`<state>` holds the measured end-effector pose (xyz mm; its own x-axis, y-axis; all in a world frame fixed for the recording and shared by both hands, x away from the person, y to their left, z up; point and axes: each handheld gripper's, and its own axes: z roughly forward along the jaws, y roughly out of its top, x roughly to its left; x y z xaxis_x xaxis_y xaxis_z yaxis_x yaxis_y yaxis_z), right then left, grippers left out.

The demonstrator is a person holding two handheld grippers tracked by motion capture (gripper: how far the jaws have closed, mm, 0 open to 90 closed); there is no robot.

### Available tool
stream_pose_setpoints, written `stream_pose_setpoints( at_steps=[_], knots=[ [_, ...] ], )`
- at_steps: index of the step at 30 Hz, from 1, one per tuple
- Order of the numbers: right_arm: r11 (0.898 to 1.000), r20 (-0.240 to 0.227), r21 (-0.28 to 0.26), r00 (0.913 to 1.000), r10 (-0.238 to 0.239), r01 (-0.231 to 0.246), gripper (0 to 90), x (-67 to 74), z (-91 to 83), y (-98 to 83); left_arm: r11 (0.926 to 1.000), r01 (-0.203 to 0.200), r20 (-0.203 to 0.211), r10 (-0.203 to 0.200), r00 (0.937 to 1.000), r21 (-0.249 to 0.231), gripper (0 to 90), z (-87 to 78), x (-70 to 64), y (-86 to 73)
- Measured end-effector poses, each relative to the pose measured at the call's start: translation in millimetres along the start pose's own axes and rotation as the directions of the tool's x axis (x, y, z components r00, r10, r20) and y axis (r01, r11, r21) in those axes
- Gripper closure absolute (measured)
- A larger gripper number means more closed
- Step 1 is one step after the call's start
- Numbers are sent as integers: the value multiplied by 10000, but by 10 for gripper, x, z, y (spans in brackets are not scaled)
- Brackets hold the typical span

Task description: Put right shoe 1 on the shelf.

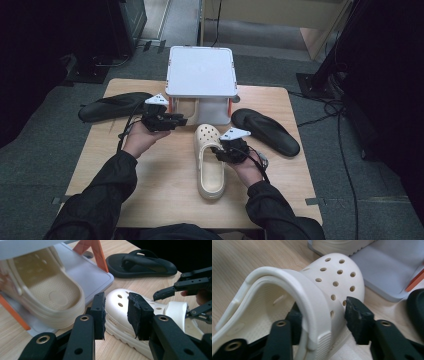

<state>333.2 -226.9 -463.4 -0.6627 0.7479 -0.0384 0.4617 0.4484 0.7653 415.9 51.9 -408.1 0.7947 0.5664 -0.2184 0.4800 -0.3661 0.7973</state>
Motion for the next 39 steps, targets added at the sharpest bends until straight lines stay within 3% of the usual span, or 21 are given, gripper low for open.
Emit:
stream_pose_setpoints(
  at_steps=[6, 10, 13, 18, 25, 31, 34, 39],
  knots=[
    [9988, 492, -204, 9979, -425, 435, 698, 7, -43, 47, 9999, 70, -90, -71, 9999, -84, 673, -89, 48, 48],
    [9980, 846, -28, 9945, -625, 630, 750, -8, -81, 101, 9999, 134, -118, -135, 9998, -79, 673, -132, 84, 82],
    [9995, 868, -6, 9957, -323, 325, 758, -49, -103, 149, 9999, 110, -147, -110, 9998, -36, 673, -164, 93, 124],
    [9977, 1222, 73, 9902, -675, 671, 758, -128, -127, 226, 9999, 43, -150, -45, 9999, -96, 675, -232, 116, 215],
    [9982, 1541, -22, 9863, -583, 594, 757, -283, -128, 382, 9995, 85, -76, -88, 9999, -320, 678, -325, 177, 368],
    [9984, 1848, 106, 9812, -561, 551, 756, -413, 11, 515, 9995, -20, -209, 13, 9998, -327, 673, -345, 211, 526],
    [9982, 2109, 147, 9756, -605, 587, 756, -485, 90, 568, 9988, 34, -76, -38, 10000, -497, 671, -371, 237, 585],
    [9983, 2296, 157, 9716, -580, 559, 753, -568, 197, 606, 9984, 45, -285, -61, 9996, -563, 665, -397, 306, 629]
  ],
)
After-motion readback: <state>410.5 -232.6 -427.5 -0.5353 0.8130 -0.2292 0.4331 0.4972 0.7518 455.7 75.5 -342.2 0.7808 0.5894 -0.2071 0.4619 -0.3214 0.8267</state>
